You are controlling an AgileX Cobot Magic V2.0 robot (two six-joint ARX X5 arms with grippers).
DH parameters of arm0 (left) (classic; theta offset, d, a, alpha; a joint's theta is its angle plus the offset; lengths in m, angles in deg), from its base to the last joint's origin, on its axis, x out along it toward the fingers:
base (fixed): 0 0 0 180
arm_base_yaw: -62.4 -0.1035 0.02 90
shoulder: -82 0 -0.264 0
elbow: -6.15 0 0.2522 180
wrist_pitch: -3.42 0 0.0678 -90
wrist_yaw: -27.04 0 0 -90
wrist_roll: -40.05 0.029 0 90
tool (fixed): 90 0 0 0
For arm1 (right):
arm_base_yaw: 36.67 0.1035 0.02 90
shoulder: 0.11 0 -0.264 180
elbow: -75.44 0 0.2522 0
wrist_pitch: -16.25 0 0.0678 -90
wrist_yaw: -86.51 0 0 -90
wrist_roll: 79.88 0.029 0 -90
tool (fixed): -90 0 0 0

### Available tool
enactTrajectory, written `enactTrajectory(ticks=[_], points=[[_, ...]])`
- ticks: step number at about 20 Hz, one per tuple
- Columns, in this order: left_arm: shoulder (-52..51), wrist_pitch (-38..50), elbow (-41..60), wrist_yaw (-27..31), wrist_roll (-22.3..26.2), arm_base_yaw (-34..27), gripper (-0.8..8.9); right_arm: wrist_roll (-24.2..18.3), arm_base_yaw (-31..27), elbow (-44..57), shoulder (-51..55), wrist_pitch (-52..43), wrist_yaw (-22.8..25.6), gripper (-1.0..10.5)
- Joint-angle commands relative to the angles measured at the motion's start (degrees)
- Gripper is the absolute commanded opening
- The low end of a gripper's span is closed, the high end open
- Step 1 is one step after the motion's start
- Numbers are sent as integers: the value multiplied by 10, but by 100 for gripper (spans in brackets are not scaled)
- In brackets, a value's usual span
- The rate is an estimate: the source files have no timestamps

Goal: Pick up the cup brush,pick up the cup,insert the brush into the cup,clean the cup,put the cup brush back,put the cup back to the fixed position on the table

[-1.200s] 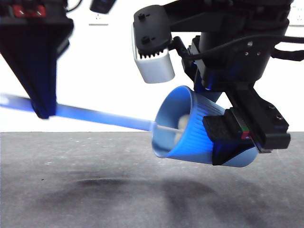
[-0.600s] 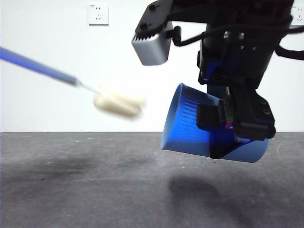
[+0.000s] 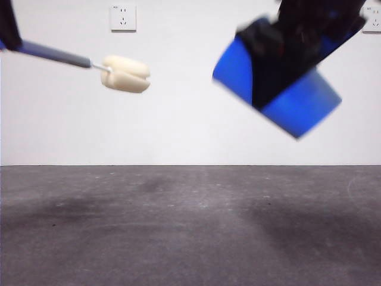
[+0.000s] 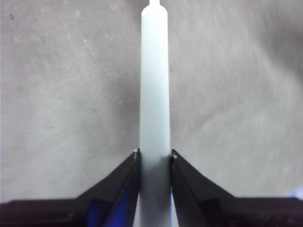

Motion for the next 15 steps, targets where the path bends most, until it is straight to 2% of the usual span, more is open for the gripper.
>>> enactTrajectory(ticks=[1,3,6,12,15], points=[[33,64,52,-26,-77,-4,-9,97,-2,3,48,-26,0,-17],[75,134,82,-29,-121,-4,-9,127,-2,3,87,-54,-1,-17],[154,223,87,-38,-159,-3,-9,159,-3,3,133,-86,-15,-17],[281,311,87,-26,-232,-2,-9,163,-3,3,173,-95,-13,-17],[320,337,87,-20,-244,7,-9,163,-3,3,177,-95,-13,-17]])
